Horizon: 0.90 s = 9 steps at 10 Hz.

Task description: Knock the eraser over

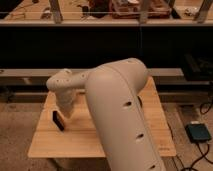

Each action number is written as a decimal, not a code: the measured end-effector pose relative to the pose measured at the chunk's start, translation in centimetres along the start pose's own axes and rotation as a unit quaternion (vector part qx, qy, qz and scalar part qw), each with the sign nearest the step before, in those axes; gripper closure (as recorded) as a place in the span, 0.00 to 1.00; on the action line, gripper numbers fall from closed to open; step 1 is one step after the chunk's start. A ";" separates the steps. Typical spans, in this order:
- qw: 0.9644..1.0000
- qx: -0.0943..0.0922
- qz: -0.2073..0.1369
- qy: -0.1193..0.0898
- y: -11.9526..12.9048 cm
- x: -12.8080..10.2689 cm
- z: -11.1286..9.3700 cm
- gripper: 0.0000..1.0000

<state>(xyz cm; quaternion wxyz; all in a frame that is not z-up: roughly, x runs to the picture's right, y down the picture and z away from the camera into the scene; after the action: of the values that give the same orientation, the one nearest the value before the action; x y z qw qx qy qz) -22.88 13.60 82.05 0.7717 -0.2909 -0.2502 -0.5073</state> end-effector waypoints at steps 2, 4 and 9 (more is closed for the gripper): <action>1.000 -0.003 -0.009 -0.005 -0.4 -0.5 -0.1 0.77; 1.000 0.000 -0.013 -0.010 -0.4 -0.6 -0.3 0.77; 0.998 0.039 -0.024 -0.035 -0.1 -0.4 -1.7 0.77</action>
<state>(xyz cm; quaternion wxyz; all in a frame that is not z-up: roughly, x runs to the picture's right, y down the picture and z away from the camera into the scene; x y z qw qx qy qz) -22.94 12.64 80.56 0.7609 -0.2724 -0.3038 -0.5045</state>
